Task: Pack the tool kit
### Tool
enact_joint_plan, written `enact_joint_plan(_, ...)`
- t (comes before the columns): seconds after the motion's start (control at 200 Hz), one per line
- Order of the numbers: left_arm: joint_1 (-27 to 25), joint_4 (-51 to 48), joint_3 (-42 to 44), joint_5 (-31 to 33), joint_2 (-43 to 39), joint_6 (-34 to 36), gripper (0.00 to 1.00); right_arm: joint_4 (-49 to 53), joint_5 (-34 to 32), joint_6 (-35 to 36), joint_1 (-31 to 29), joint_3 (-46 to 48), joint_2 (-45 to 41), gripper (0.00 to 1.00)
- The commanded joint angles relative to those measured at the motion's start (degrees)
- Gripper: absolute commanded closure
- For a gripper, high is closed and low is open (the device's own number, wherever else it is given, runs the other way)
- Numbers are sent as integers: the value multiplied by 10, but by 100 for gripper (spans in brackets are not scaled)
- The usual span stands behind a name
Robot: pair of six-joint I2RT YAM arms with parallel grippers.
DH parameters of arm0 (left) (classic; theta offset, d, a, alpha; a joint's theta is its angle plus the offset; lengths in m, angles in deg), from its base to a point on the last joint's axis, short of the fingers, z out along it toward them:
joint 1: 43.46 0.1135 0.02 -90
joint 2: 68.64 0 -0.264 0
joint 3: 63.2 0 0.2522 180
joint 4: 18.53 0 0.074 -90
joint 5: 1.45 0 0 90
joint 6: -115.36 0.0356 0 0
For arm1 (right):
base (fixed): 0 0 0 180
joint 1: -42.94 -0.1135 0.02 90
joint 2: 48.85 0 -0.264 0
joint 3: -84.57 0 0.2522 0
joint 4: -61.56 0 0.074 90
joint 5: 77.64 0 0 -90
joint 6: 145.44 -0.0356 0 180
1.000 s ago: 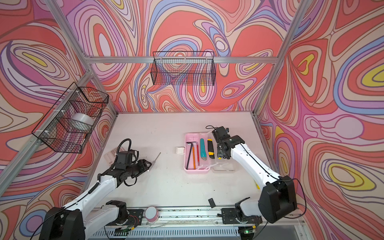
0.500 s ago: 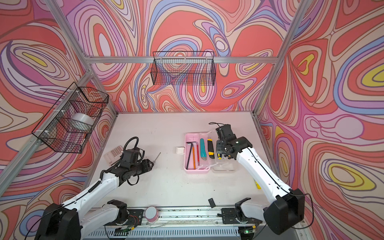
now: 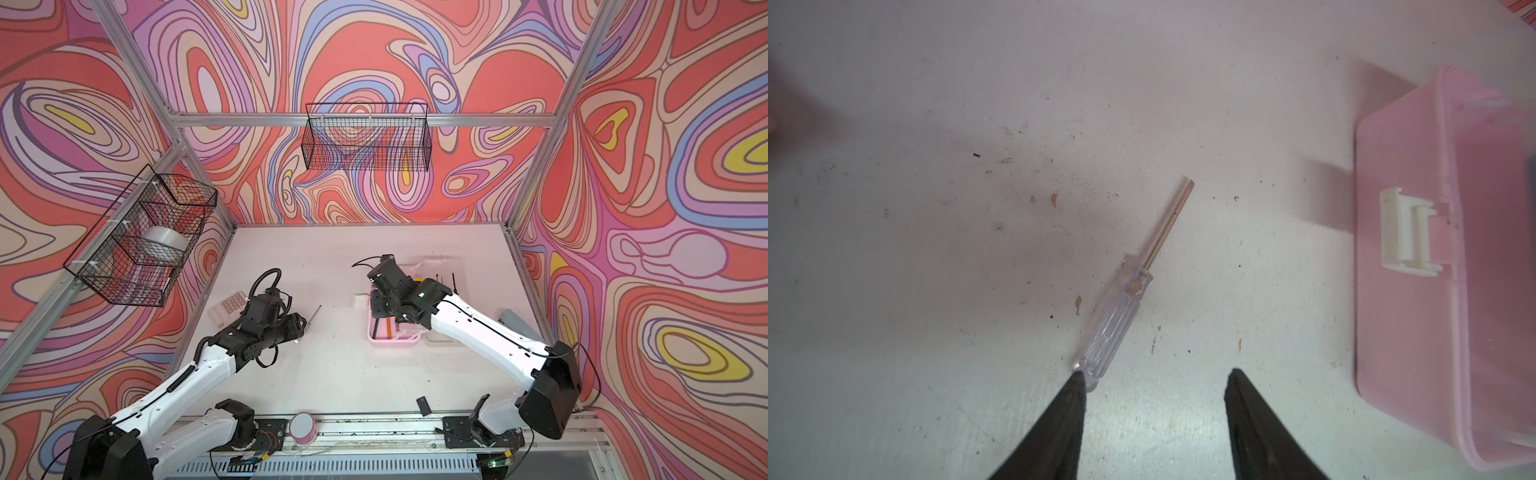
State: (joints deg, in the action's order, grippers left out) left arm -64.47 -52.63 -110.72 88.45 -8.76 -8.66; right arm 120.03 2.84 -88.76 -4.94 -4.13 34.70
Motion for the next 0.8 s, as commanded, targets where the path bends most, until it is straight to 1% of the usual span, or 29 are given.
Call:
enact_joint_plan(0.0,-1,-22,-19,15,38,22,47,-21,-6,-17,-5,-11,6,59)
enact_joint_plan(0.135,-1,4,-26,5,85,22,49,-14,-31,-14,-5,-8,-13,59)
enact_joint_plan(0.235,-1,12,-33,9,114,26,50,13,-76,-12,5,-7,-43,57)
enact_joint_plan(0.451,-1,36,-36,12,157,33,53,18,-55,2,82,33,-113,57)
enact_joint_plan(0.636,-2,40,-42,30,187,37,56,16,-53,11,110,48,-125,57)
enact_joint_plan(0.796,-2,46,-46,32,209,38,62,5,-46,15,119,57,-122,57)
